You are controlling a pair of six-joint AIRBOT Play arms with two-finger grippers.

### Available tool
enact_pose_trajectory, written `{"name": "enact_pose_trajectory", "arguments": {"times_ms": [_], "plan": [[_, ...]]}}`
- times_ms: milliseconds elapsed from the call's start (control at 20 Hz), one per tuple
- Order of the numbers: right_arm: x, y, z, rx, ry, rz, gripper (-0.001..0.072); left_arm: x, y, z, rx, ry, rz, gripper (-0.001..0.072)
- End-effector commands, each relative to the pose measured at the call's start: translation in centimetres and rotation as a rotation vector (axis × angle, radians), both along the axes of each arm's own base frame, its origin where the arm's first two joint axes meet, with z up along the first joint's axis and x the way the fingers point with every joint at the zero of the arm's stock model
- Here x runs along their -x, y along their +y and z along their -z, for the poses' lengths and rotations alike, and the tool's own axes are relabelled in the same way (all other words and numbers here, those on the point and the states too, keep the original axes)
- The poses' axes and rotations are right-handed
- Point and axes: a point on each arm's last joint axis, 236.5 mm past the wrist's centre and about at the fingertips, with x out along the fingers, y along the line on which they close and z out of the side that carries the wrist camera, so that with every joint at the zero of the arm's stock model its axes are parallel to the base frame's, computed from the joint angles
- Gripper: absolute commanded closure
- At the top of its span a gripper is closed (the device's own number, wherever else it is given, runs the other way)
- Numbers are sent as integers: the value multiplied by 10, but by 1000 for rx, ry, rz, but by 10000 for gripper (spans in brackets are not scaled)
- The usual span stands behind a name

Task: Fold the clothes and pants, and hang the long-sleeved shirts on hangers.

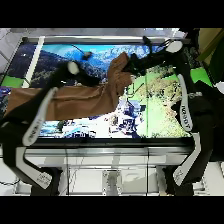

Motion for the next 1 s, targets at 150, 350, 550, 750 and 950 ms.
{"name": "enact_pose_trajectory", "arguments": {"times_ms": [150, 350, 550, 750, 950], "plan": [[35, 141, 45, 40, -83, -63, 681, 18, 195, -114, -127, -146, -319, 699], [68, 230, 99, 36, -116, -88, 681, 33, 240, -135, -134, -168, -415, 699], [81, 283, 115, 2, -255, -75, 680, 35, 250, -129, -137, -151, -435, 699], [79, 287, 88, -29, -332, -87, 104, 35, 250, -129, -136, -152, -436, 699], [39, 182, 81, 215, -381, -164, 109, 35, 250, -129, -136, -152, -436, 699]]}}
